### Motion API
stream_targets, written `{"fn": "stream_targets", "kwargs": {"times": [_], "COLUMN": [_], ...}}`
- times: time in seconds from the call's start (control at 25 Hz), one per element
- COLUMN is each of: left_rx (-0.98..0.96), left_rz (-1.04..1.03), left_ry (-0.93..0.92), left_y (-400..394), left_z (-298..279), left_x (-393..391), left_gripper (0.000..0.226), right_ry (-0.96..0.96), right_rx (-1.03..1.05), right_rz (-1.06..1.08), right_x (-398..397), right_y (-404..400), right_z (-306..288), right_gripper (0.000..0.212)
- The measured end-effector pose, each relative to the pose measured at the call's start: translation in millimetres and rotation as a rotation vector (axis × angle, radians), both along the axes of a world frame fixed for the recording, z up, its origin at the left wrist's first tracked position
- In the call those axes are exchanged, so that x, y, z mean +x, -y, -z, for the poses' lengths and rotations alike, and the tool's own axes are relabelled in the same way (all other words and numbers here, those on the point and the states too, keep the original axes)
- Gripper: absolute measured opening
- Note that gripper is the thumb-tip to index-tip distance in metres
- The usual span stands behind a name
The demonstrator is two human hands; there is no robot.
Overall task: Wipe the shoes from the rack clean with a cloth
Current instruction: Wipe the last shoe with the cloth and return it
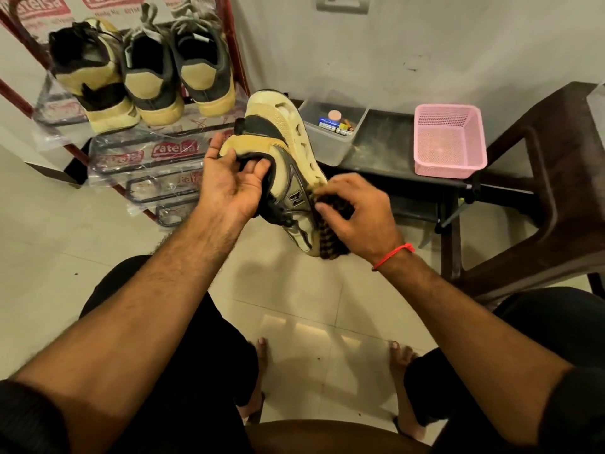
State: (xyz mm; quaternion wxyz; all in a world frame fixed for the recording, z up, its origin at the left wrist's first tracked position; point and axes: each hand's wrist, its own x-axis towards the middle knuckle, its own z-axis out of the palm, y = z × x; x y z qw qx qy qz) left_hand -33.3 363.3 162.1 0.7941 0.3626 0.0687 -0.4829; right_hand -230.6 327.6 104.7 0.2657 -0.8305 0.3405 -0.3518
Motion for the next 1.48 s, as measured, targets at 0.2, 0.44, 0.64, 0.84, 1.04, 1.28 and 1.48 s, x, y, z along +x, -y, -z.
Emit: {"fn": "stream_targets", "kwargs": {"times": [0.2,0.44,0.64,0.84,1.04,1.28,1.48], "left_rx": [0.034,-0.019,-0.082,-0.01,0.095,0.298,0.452], "left_rz": [0.057,-0.037,-0.1,-0.116,0.026,0.432,0.506], "left_ry": [-0.046,-0.029,-0.056,-0.09,-0.027,0.277,0.732], "left_y": [1.5,-0.2,-4.7,-7.2,-6.8,-4.6,-8.1], "left_z": [3.1,-6.8,-9.2,-9.6,-9.5,0.3,-0.8], "left_x": [-21.5,-1.9,16.5,19.2,2.8,-18.6,-27.8], "left_gripper": [0.043,0.047,0.049,0.053,0.044,0.036,0.025], "right_ry": [0.201,-0.681,-0.584,-0.337,-0.155,0.414,0.433], "right_rx": [-0.185,0.075,0.233,0.476,0.626,0.753,0.767], "right_rz": [-0.005,-0.167,0.008,0.076,0.017,0.003,-0.042], "right_x": [22.6,2.8,-4.9,-11.1,-9.8,-8.9,-22.5], "right_y": [-3.6,-14.8,14.3,20.7,17.7,22.5,30.3], "right_z": [-18.1,78.1,48.6,10.1,6.1,-18.3,-29.6], "right_gripper": [0.02,0.017,0.017,0.013,0.013,0.025,0.02]}}
